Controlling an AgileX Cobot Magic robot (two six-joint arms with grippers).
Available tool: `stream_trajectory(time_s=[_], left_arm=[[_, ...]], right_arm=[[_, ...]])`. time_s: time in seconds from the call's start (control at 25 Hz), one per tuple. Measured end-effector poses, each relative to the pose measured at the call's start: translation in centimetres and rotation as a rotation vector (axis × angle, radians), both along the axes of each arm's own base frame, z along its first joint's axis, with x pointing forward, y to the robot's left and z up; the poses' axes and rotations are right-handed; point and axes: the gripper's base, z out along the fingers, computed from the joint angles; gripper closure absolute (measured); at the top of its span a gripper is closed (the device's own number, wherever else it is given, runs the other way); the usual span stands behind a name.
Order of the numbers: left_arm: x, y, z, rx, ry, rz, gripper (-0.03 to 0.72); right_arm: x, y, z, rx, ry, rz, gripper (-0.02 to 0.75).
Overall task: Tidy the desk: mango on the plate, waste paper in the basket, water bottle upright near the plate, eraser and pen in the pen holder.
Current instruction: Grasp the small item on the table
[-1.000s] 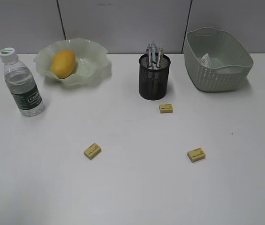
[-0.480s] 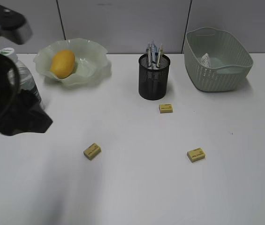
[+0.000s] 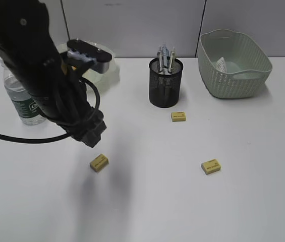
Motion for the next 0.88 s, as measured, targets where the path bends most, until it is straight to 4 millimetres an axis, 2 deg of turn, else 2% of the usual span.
stream_trajectory(time_s=[0.2, 0.48, 0.88], left_arm=[[1.1, -0.9, -3.3, 0.066, 0.085, 0.0, 0.19], [2.7, -2.1, -6.9, 0.124, 0.155, -0.023, 0.19], [5.5, -4.3, -9.6, 0.177, 0.217, -0.059, 0.203]], right_arm=[[0.0, 0.0, 0.0, 0.0, 0.0, 0.0, 0.218], [0.0, 0.0, 0.0, 0.0, 0.0, 0.0, 0.218], [0.0, 0.0, 0.0, 0.0, 0.0, 0.0, 0.218]])
